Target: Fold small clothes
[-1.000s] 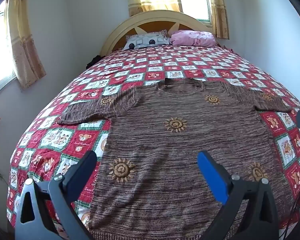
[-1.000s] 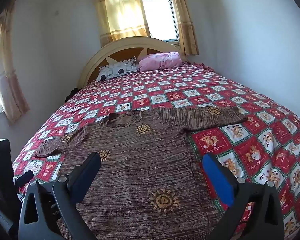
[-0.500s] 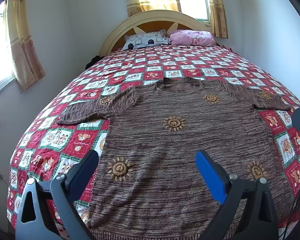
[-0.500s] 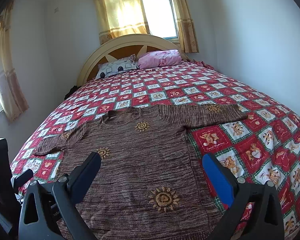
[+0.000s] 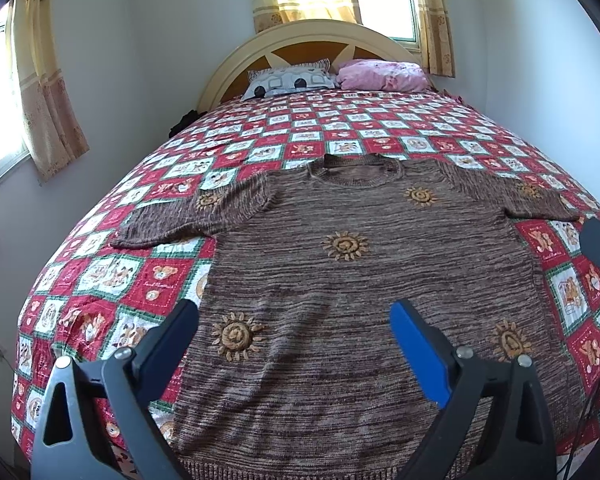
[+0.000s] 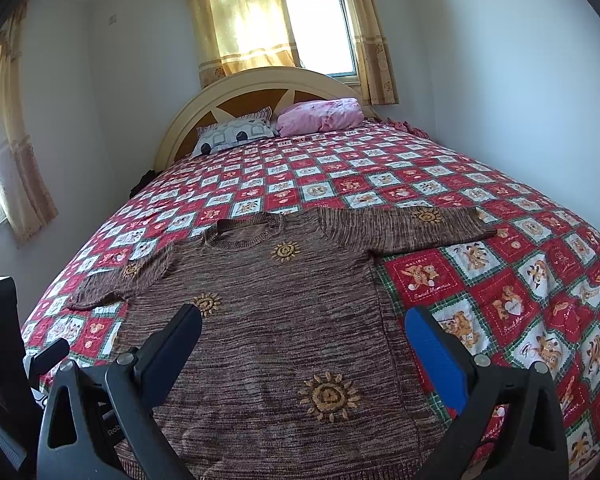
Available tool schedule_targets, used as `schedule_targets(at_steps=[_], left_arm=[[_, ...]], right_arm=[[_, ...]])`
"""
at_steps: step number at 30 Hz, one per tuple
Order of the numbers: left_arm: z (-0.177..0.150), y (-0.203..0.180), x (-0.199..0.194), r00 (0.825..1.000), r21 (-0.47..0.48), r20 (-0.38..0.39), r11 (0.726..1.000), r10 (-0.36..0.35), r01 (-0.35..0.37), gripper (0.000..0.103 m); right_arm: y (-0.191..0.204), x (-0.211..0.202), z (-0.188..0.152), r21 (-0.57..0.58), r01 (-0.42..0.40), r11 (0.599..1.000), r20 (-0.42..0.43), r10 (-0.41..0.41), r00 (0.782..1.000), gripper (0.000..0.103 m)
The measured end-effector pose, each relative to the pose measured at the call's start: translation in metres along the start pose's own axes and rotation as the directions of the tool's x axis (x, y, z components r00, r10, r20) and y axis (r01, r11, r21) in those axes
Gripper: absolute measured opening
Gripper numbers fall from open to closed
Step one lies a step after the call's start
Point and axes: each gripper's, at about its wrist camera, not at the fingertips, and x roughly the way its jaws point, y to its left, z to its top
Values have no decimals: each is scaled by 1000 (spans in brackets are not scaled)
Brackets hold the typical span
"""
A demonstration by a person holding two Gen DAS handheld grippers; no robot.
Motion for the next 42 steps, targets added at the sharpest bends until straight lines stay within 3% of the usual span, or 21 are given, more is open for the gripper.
schedule_targets(at_steps=[42], left_arm=[[-3,-6,2,1000,11,-5,1000,0,0,98]], right_arm=[[-1,7,-3,4,-2,1000,-22,2,1000,102]])
